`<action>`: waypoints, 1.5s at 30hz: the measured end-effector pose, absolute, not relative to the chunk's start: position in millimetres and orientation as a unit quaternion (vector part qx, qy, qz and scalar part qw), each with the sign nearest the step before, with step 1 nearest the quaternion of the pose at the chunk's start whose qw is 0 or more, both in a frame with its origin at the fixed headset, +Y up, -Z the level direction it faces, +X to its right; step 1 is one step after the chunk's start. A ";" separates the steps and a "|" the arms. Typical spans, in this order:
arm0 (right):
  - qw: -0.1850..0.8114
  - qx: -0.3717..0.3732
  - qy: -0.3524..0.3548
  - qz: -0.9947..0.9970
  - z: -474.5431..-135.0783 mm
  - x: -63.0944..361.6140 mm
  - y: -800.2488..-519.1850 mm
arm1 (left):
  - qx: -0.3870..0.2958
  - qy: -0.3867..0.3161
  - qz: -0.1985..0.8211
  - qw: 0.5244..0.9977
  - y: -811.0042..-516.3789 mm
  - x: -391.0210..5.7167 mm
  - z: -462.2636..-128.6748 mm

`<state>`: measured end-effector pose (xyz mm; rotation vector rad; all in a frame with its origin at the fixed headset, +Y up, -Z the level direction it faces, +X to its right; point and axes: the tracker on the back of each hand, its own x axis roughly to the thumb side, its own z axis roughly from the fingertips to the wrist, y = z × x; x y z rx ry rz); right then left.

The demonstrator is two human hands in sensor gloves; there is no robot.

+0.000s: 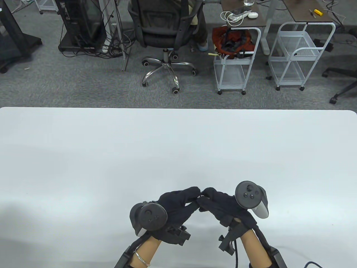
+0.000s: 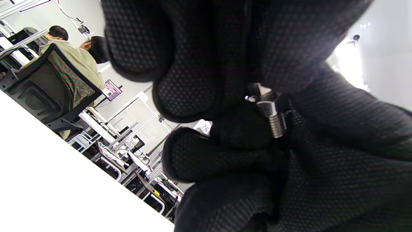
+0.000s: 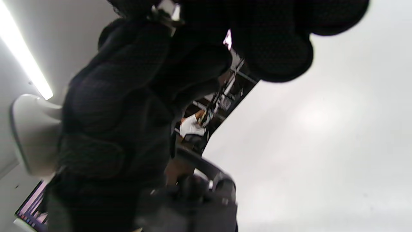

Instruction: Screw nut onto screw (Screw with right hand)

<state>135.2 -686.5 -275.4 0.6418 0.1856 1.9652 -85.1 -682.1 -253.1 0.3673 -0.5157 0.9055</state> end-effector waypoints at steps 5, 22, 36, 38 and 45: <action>0.491 0.220 -0.020 0.843 -274.5 137.4 -686.3 | 0.160 -0.250 0.443 0.846 -684.6 -81.2 -253.4; 0.508 0.267 0.097 0.813 -273.7 135.7 -685.5 | 0.170 -0.246 0.436 0.849 -682.8 -85.6 -253.3; 0.500 0.228 -0.003 0.836 -273.5 136.6 -685.7 | 0.165 -0.254 0.438 0.847 -683.2 -81.9 -252.6; 0.496 0.219 -0.016 0.840 -273.4 136.6 -686.6 | 0.164 -0.254 0.435 0.848 -684.4 -81.0 -252.9; 0.510 0.274 0.097 0.810 -274.5 133.6 -687.6 | 0.173 -0.248 0.424 0.854 -682.6 -86.2 -253.7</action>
